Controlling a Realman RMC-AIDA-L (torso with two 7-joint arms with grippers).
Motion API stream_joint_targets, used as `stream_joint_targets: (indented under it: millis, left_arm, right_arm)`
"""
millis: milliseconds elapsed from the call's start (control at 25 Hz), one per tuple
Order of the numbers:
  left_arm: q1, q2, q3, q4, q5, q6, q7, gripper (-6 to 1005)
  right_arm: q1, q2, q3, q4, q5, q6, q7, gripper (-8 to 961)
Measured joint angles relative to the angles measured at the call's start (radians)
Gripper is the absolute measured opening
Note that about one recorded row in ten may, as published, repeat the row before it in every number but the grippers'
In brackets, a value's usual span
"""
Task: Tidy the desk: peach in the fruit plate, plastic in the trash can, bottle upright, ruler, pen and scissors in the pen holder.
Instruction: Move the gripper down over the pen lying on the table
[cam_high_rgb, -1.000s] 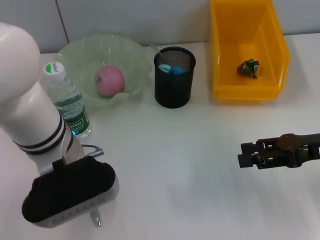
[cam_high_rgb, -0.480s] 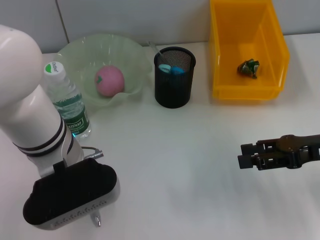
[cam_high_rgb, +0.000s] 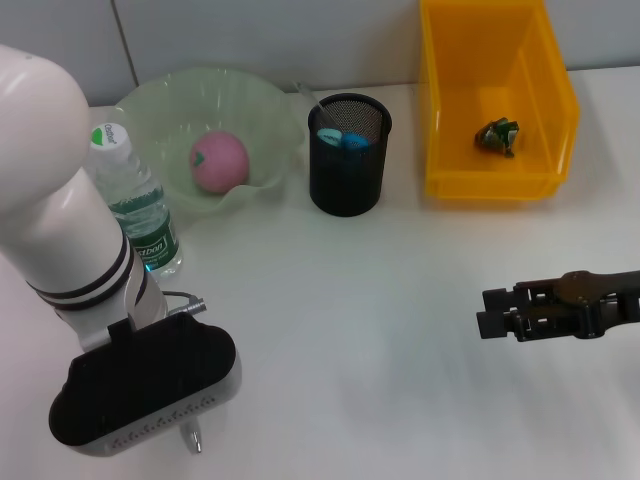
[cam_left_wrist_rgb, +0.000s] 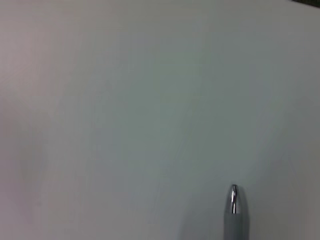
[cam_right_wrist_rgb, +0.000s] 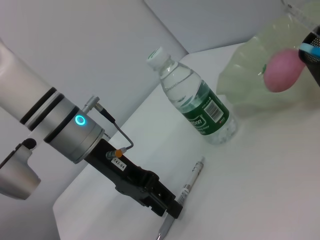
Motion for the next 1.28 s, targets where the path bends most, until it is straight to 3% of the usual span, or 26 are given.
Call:
stream_joint_targets:
  millis: [1280]
  left_arm:
    - [-0.001, 0.000, 0.007, -0.012, 0.001, -0.035, 0.001, 407]
  right_arm:
    - [-0.001, 0.001, 0.007, -0.003, 0.000, -0.011, 0.003, 688]
